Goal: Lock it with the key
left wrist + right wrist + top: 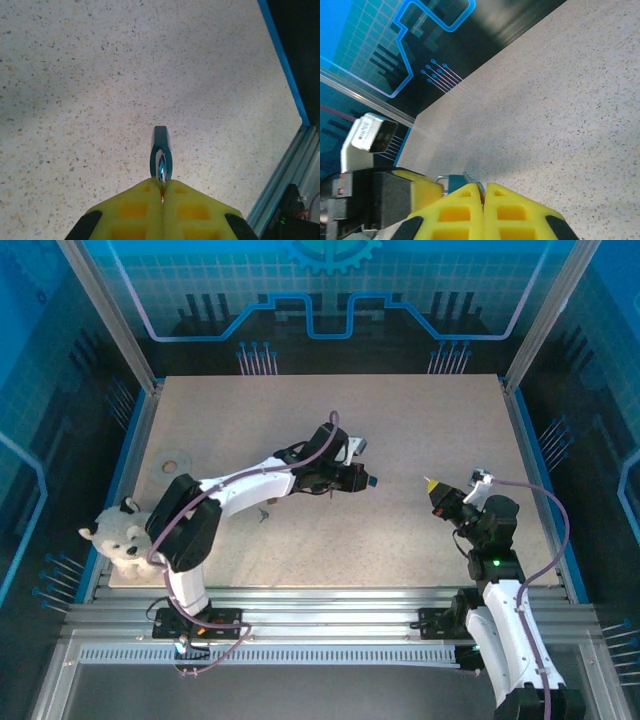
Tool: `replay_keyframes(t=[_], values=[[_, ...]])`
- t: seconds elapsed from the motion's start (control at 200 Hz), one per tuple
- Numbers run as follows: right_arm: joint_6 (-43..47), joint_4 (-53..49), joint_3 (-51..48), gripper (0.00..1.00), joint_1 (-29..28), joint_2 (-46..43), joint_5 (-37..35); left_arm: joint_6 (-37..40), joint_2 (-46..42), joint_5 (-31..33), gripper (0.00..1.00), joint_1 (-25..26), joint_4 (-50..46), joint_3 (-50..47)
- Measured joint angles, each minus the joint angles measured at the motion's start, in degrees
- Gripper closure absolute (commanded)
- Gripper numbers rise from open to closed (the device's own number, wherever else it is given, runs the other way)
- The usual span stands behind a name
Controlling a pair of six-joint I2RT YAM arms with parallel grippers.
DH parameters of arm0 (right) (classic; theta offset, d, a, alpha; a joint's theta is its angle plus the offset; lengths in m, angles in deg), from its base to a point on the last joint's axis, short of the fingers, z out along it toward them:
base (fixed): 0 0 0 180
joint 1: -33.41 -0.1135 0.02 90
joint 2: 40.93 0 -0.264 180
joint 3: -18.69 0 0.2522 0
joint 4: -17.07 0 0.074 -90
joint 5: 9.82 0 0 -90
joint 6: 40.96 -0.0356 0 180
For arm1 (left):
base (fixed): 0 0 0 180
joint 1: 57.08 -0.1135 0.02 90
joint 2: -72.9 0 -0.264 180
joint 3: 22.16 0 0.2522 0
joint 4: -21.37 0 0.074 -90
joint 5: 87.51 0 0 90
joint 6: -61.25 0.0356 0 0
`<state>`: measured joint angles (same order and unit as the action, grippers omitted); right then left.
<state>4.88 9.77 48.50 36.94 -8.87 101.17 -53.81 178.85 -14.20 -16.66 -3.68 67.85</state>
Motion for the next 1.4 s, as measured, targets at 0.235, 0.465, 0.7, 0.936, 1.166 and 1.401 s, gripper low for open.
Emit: replay_keyframes(t=[0.235, 0.465, 0.7, 0.936, 1.166, 1.401], values=[[0.0, 0.0, 0.0, 1.00, 0.0, 0.2, 0.0, 1.7, 7.3, -0.2, 1.00, 0.3, -3.9, 5.9], [-0.7, 0.2, 0.0, 1.00, 0.0, 1.1, 0.4, 3.3, 12.8, -0.2, 1.00, 0.6, -7.1, 11.8], [-0.9, 0.5, 0.0, 1.00, 0.0, 1.3, 0.5, 4.7, 17.1, -0.2, 1.00, 0.6, -10.0, 16.4], [-0.9, 0.8, 0.0, 1.00, 0.0, 1.6, 0.5, 6.2, 19.7, 0.0, 1.00, 0.6, -12.9, 19.2], [-0.9, 1.0, 0.0, 1.00, 0.0, 2.0, 0.7, 7.6, 20.7, 0.2, 1.00, 0.8, -15.1, 21.1], [-0.9, 1.1, 0.0, 1.00, 0.0, 2.1, 0.7, 8.6, 22.0, 0.4, 1.00, 0.9, -16.0, 22.7]])
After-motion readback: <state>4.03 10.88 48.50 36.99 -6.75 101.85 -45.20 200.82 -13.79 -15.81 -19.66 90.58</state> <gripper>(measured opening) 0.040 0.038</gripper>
